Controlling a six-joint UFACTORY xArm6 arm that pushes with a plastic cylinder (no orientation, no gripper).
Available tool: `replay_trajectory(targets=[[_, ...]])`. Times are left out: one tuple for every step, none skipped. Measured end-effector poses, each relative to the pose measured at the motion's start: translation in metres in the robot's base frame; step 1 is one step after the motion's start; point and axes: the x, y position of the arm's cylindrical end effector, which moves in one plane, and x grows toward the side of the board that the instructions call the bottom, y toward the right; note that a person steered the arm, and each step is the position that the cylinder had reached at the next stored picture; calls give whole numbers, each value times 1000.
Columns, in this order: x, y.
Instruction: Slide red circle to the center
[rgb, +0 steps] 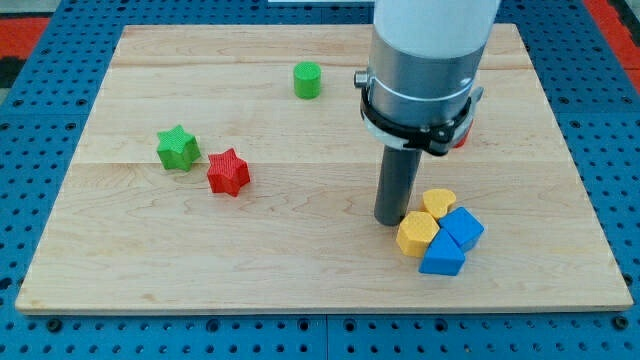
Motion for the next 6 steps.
replay_trajectory(targets=[[-9, -27], [-8, -69], [-8, -117], [-6, -129], [-18, -63], [-48, 13]])
